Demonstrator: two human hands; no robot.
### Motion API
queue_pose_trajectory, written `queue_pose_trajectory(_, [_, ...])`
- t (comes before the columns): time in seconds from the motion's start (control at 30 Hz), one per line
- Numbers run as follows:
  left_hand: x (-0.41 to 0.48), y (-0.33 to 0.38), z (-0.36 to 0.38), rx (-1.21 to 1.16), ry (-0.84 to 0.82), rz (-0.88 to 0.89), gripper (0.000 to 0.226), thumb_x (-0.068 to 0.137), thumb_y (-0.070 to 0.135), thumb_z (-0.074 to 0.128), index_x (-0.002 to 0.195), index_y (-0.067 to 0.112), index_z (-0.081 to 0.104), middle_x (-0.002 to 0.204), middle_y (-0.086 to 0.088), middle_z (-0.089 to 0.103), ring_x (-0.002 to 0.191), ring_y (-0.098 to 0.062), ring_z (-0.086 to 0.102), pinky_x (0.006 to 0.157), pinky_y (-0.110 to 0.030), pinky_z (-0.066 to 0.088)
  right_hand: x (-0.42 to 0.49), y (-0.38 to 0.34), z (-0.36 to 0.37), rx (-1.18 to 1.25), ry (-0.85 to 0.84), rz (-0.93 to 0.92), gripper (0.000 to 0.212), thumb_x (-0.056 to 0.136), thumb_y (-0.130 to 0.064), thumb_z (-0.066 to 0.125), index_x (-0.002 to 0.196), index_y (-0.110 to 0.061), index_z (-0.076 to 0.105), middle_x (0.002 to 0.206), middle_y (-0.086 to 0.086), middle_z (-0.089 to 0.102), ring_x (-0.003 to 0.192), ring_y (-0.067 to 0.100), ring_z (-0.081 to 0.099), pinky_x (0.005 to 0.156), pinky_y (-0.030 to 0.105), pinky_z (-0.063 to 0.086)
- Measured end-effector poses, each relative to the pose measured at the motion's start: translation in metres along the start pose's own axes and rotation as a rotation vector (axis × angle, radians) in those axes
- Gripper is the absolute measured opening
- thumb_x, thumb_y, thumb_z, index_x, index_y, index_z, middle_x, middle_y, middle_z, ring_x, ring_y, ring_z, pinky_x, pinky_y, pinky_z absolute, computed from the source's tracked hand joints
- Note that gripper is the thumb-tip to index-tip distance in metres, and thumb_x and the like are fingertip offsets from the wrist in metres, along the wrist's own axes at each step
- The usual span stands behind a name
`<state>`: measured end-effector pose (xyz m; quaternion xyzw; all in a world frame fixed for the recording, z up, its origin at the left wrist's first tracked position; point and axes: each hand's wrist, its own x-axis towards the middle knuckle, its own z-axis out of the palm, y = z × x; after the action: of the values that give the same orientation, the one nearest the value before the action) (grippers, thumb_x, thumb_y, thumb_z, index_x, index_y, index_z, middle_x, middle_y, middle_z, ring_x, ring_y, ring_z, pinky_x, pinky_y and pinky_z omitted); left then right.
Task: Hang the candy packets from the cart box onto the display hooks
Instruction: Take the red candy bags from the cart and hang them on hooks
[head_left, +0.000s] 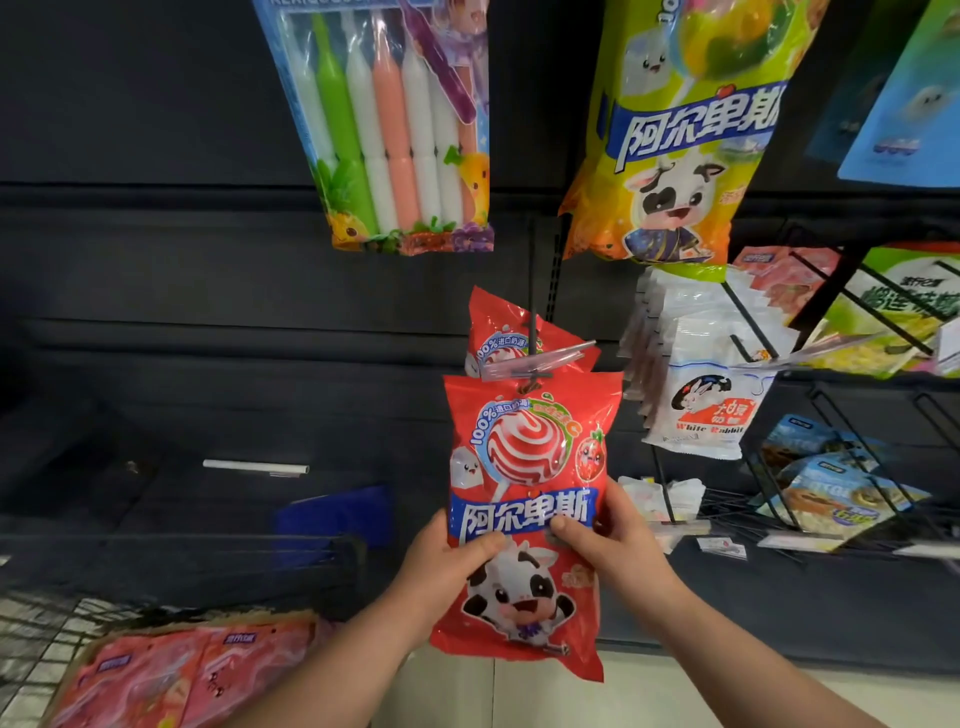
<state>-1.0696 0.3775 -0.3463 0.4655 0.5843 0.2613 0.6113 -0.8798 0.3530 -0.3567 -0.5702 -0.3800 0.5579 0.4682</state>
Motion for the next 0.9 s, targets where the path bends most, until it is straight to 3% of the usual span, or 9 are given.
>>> queue_pose_trajectory(0.13, [0.01, 0.003, 0.0, 0.004, 0.011, 0.019, 0.026, 0.085, 0.026, 0.07, 0.108, 0.031, 0.058, 0.099, 0.008, 0.072, 0.089, -0.007, 0.068, 0.067, -0.022, 0.05, 0.011, -0.001, -0.001, -0.005, 0.008, 0.0, 0.06, 0.075, -0.025, 0.079, 0.127, -0.023, 0.049, 0.115, 0.003, 0.069, 0.101, 0.02, 0.07, 0.09, 0.045, 0.056])
queue_pose_trajectory(0.37, [0.034, 0.011, 0.001, 0.001, 0.023, 0.019, 0.036, 0.085, 0.026, 0.071, 0.116, 0.024, 0.053, 0.105, 0.005, 0.069, 0.096, -0.011, 0.066, 0.082, -0.032, 0.053, 0.032, -0.006, 0.001, 0.023, 0.065, 0.032, 0.043, 0.082, -0.017, 0.072, 0.119, -0.023, 0.052, 0.109, 0.003, 0.071, 0.094, 0.018, 0.072, 0.079, 0.034, 0.059])
queue_pose_trajectory(0.67, [0.072, 0.018, 0.006, 0.088, 0.063, 0.02, 0.041, 0.084, 0.026, 0.072, 0.114, 0.026, 0.045, 0.116, 0.0, 0.063, 0.108, -0.02, 0.062, 0.098, -0.044, 0.05, 0.064, -0.015, -0.004, -0.054, 0.097, 0.071, 0.046, 0.085, -0.017, 0.07, 0.123, -0.023, 0.046, 0.108, 0.0, 0.067, 0.092, 0.013, 0.068, 0.068, 0.022, 0.056])
queue_pose_trajectory(0.9, [0.107, 0.014, 0.012, 0.187, 0.079, 0.043, 0.054, 0.082, 0.025, 0.074, 0.129, 0.02, 0.046, 0.126, 0.0, 0.06, 0.116, -0.02, 0.059, 0.097, -0.04, 0.05, 0.094, -0.012, -0.013, -0.161, 0.107, 0.099, 0.055, 0.084, -0.015, 0.071, 0.131, -0.023, 0.043, 0.105, -0.004, 0.063, 0.092, 0.011, 0.064, 0.082, 0.032, 0.055])
